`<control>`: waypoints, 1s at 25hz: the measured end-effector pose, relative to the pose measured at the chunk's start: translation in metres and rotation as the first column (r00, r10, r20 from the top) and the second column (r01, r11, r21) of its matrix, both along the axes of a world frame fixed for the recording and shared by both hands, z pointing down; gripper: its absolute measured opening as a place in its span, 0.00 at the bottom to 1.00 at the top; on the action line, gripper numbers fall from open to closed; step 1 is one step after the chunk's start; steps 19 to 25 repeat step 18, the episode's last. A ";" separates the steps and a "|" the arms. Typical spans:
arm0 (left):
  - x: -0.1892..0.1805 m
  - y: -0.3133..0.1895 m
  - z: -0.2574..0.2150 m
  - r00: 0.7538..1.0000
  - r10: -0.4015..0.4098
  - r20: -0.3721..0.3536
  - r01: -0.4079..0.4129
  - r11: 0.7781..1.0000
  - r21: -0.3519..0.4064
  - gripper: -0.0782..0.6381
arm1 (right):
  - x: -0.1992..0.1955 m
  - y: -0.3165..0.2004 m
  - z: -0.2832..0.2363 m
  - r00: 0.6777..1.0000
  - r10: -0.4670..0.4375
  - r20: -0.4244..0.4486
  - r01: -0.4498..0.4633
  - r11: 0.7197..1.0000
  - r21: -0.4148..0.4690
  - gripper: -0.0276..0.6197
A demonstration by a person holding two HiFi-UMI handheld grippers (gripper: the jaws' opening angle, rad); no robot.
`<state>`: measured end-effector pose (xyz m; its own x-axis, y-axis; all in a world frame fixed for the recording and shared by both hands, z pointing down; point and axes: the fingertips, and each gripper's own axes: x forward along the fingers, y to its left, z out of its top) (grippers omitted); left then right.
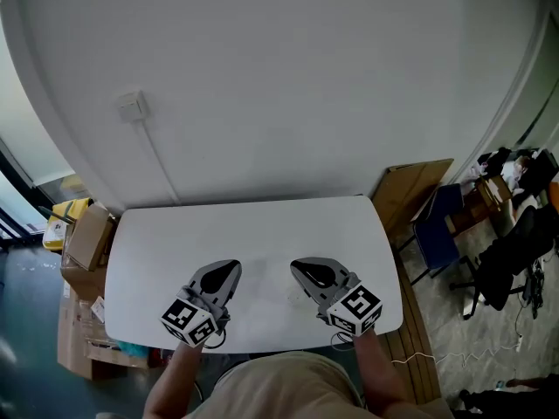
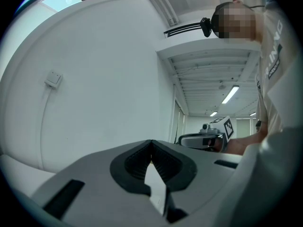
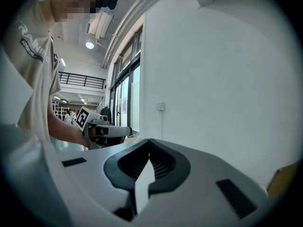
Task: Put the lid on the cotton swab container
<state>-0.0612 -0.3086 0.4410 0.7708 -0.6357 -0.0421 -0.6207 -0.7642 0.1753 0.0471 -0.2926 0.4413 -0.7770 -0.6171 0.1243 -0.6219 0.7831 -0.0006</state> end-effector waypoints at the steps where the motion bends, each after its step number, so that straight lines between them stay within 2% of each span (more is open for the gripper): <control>1: 0.001 0.000 0.000 1.000 0.003 0.002 -0.003 1.000 0.000 0.13 | 0.000 0.000 0.000 1.000 0.002 0.001 -0.002 1.000 -0.002 0.07; 25: 0.005 0.002 0.009 0.999 0.016 0.029 -0.015 1.000 -0.017 0.13 | -0.001 0.005 0.007 1.000 -0.012 0.002 0.012 1.000 -0.016 0.07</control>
